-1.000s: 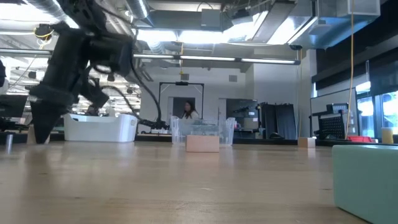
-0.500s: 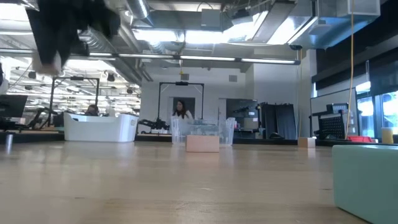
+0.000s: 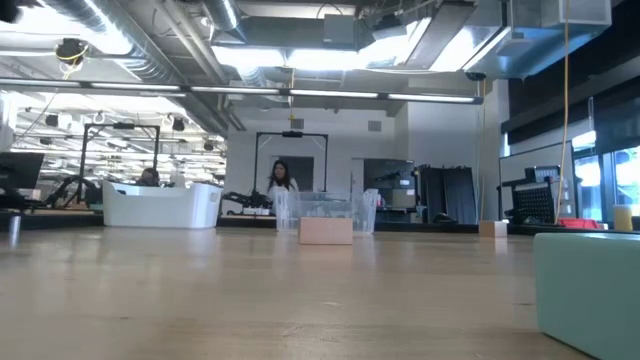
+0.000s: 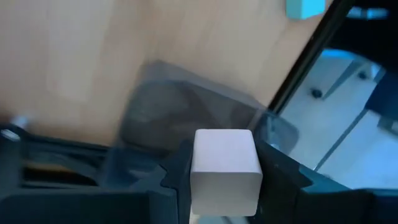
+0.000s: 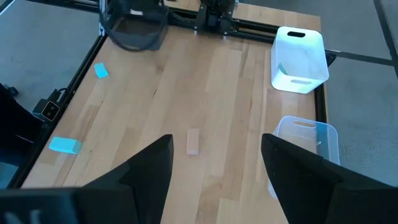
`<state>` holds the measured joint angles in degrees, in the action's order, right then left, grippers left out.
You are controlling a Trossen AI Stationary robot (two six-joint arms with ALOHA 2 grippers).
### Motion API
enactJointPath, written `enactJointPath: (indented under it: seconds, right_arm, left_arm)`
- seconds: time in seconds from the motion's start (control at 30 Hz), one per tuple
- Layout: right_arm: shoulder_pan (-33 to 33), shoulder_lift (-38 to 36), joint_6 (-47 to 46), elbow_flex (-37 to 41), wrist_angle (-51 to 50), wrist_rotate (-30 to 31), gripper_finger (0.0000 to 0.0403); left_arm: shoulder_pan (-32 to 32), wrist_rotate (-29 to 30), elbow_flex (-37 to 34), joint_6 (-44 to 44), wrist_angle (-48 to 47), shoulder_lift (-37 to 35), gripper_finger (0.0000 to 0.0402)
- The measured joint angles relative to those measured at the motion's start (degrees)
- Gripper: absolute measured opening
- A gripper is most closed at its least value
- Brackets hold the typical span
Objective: Sort & place blocks by color
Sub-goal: Put the bottom left brown block into the black bin
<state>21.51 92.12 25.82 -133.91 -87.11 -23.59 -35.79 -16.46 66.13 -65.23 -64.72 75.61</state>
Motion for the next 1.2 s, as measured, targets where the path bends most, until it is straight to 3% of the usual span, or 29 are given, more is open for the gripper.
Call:
enactJointPath:
  seconds: [0.17,0.47,0.8,1.2]
  right_arm:
    - [0.01,0.00,0.20,-0.01,0.04,0.00,0.0245]
    - [0.01,0.00,0.20,0.00,0.13,0.00,0.0245]
    - [0.01,0.00,0.20,-0.02,1.03,0.00,0.0245]
    - [0.01,0.00,0.20,-0.02,1.09,0.00,0.0245]
  left_arm:
    - [-8.31,5.66,0.07,-16.12,2.04,0.95,0.0122]
    - [-15.84,8.73,-3.09,-32.35,4.30,4.84,0.0122]
    - [-17.29,11.46,-11.88,-37.06,13.54,9.43,0.0122]
    - [-17.25,11.79,-21.23,-40.83,21.23,9.62,0.0122]
